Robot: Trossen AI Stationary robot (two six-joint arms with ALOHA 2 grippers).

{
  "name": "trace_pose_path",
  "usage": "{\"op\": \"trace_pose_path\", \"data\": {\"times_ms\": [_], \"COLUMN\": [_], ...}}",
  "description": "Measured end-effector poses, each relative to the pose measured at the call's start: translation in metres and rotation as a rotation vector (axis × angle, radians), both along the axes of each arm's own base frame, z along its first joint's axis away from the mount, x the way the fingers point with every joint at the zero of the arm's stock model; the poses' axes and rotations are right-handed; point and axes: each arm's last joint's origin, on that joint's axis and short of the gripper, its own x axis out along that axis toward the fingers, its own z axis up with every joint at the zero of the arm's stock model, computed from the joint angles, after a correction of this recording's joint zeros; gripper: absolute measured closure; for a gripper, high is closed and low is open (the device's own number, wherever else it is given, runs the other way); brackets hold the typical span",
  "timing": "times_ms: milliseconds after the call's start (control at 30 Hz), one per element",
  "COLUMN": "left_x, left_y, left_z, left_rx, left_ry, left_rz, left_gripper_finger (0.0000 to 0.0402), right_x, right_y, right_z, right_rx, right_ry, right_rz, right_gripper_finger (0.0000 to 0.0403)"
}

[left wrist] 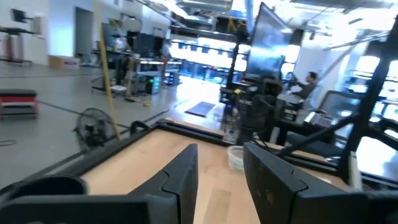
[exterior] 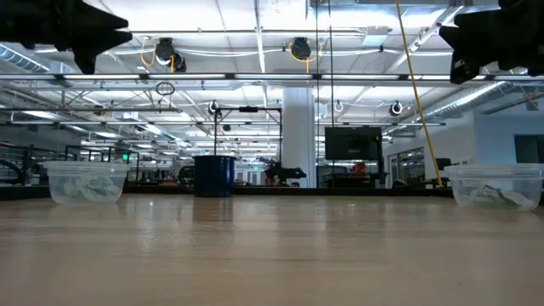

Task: Pick and place Stevia / Truvia into bins
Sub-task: Return to Home Position

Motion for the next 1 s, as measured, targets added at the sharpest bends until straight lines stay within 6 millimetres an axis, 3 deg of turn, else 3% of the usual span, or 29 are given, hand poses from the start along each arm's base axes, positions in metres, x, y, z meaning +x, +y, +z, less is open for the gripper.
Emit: {"op": "trace_pose_path", "data": {"times_ms": [200,567,1000], "left_x": [0.014,0.023,0.023], "left_y": [-0.003,-0.005,-0.005], "left_z": [-0.03,-0.065,-0.079], "left_rx": [-0.026,-0.085,-0.117], "left_ry": [-0.028,-0.013,0.126], "left_rz": [-0.105,-0.187,-0.201], "left_gripper_finger": [0.027,0.027,0.027], "right_x": [0.0,0.0,0.0], "right_y": [0.0,0.0,0.0], "right_z": [0.0,0.0,0.0], "right_rx": [-0.054,-0.071,-0.07], "right_ry": [-0.006,-0.006,-0.006], "right_rz": [-0.01,-0.013,-0.013], "right_gripper_finger": [0.0296,0.0296,0.0298]}}
